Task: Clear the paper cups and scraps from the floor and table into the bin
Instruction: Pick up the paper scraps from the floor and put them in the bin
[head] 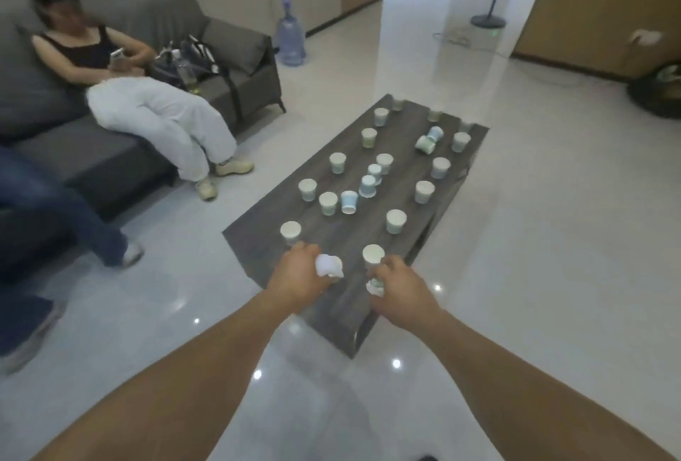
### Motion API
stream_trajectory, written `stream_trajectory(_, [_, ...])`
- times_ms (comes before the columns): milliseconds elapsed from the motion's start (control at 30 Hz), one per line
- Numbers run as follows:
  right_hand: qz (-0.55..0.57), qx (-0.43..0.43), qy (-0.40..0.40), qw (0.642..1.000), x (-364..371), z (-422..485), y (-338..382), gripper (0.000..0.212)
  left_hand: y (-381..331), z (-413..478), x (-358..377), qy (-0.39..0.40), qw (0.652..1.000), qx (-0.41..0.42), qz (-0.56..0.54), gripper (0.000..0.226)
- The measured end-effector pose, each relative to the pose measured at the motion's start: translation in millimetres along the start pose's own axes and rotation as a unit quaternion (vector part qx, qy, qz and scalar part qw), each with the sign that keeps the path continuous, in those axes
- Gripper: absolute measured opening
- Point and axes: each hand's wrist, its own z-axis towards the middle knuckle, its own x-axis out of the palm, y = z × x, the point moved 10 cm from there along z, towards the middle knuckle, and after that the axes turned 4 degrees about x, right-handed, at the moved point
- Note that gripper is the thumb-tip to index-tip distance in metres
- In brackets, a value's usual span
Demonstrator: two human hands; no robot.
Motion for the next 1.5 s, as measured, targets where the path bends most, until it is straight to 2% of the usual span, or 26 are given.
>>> stream_trajectory(133, [0.026, 0.08, -0.059, 0.995, -73.6, -28.3, -125.9, 0.042, -142.5, 42.4, 59.0, 0.048, 0.995, 0.084, 0.02, 0.024])
stream_trajectory(300, [0.05, 0.161, -0.102, 0.98, -139.2, -58.8, -251.2, 0.047, -286.1, 84.8, 104.9, 0.078, 0.98, 0.181, 0.022, 0.014])
stream_trajectory(500, [0.065, 0.232, -0.14, 0.96, -196.4, -53.1, -363.8, 0.046, -407.2, 151.1, 155.3, 0.104, 0.959, 0.261, 0.025, 0.027])
stream_trajectory(600, [0.063, 0.255, -0.163, 0.951, -233.4, -31.2, -416.6, 0.045, -463.3, 201.4, 183.3, 0.113, 0.951, 0.287, 0.026, 0.024])
stream_trajectory(800, [0.055, 0.33, -0.182, 0.924, -301.1, -7.6, -521.0, 0.045, -584.8, 279.7, 238.4, 0.186, 0.923, 0.336, -0.033, 0.021])
stream_trajectory(933, [0.056, 0.37, -0.2, 0.906, -339.0, 7.0, -588.3, 0.046, -665.0, 319.8, 264.4, 0.194, 0.903, 0.381, -0.04, 0.011])
stream_trajectory(1167, [0.076, 0.412, -0.217, 0.881, -391.0, 20.0, -716.1, 0.045, -776.5, 378.3, 331.2, 0.223, 0.884, 0.412, 0.01, 0.023])
stream_trajectory(1500, [0.084, 0.396, -0.243, 0.881, -520.3, 46.7, -921.2, 0.045, -980.0, 466.3, 408.4, 0.216, 0.887, 0.406, 0.035, 0.019])
